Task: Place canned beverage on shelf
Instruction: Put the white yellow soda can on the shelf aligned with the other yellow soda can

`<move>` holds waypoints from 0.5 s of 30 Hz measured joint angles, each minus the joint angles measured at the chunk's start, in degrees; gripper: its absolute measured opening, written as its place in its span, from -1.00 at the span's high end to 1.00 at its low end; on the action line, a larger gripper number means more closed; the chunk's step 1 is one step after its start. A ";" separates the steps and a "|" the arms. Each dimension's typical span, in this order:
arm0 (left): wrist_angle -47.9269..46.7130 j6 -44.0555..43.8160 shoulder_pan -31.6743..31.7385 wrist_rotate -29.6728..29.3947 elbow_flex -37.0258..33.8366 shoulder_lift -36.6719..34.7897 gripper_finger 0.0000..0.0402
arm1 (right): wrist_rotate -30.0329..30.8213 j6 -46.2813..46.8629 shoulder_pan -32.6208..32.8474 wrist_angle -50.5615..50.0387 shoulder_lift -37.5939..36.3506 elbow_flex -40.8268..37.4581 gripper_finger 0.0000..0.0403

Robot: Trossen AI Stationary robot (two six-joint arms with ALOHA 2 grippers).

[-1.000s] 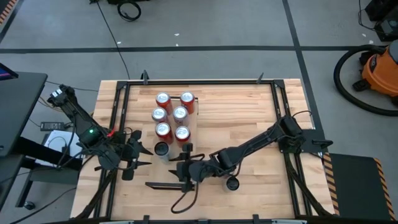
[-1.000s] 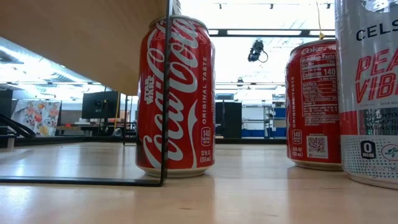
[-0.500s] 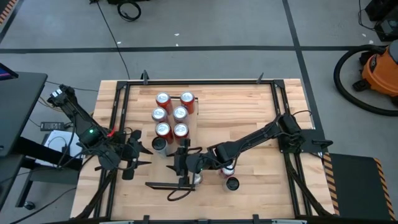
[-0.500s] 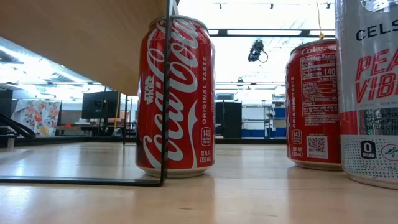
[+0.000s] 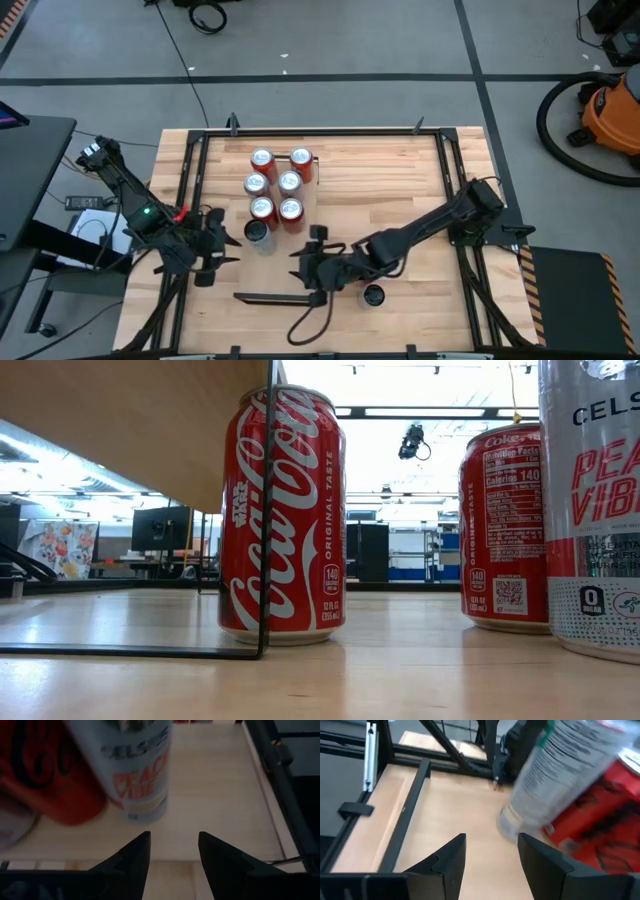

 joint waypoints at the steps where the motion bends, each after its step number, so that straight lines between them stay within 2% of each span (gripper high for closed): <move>1: -0.72 -0.91 0.00 0.02 0.00 0.00 0.11 | -0.01 1.33 0.18 -1.87 -0.80 0.00 0.06; 5: -2.45 -3.06 0.00 0.02 0.00 0.00 0.11 | -1.20 7.86 0.84 -10.02 -4.45 0.00 0.06; 10: -2.51 -3.00 0.00 0.02 0.00 0.00 0.11 | -8.04 12.51 0.83 -18.73 -7.19 0.00 0.04; 15: -2.52 -2.88 0.00 0.02 0.00 0.00 0.11 | -12.34 19.22 0.38 -26.67 -7.45 0.00 -0.13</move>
